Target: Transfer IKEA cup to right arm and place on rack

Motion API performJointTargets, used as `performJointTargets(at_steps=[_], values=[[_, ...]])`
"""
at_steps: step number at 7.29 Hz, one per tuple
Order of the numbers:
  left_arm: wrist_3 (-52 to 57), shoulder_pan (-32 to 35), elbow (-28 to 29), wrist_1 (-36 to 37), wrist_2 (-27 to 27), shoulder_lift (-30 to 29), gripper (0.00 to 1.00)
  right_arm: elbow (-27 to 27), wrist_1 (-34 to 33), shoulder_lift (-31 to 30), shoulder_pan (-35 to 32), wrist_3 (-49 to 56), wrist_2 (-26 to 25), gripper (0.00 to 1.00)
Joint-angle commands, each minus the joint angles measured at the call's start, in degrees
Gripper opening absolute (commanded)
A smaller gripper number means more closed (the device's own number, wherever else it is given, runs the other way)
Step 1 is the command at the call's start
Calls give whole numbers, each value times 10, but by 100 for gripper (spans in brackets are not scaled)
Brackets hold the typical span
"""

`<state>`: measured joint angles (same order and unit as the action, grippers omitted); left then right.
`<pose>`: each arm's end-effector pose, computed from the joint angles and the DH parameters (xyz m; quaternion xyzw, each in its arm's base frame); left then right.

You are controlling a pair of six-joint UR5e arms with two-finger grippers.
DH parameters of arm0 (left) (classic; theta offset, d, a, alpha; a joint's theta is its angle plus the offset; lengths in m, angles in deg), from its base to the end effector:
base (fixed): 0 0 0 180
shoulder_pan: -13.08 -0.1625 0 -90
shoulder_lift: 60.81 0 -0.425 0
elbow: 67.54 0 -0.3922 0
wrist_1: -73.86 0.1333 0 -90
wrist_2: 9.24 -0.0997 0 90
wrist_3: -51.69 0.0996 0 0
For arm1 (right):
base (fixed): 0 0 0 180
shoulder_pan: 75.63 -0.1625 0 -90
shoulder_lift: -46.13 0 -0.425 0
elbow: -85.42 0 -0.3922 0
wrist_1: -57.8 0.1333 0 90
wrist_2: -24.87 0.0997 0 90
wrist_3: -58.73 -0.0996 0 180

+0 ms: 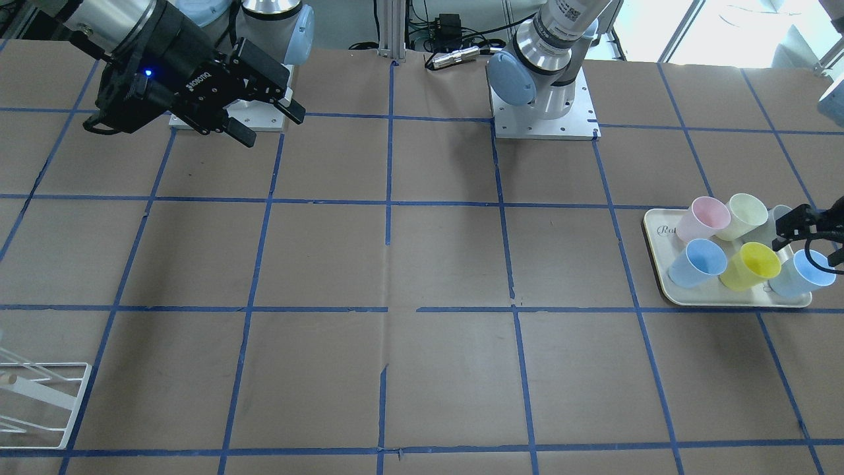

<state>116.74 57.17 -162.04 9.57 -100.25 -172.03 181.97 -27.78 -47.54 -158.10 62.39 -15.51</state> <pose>0.3443 -0.5167 0.2889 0.1662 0.9860 0.0073 0.0049 0.1477 -0.4787 0.4903 0.0573 0.9044 0.0167 0.4224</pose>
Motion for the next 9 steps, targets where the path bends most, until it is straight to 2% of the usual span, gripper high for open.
performJointTargets(at_steps=[1,2,5,6,8,9], values=[[2,-1,-2,0,1,-21,100,45,-2,5,2,38,138,100],[2,-1,2,1,1,-32,100,56,-3,2,2,40,185,100],[6,-2,3,-3,0,-43,98,58,-2,6,2,41,194,100],[6,-2,-5,-3,0,-43,95,59,1,7,2,33,233,100],[13,-1,-3,-4,-2,-44,90,73,-13,6,2,43,254,100],[13,2,2,-10,-6,-36,90,81,-13,6,2,43,291,100]])
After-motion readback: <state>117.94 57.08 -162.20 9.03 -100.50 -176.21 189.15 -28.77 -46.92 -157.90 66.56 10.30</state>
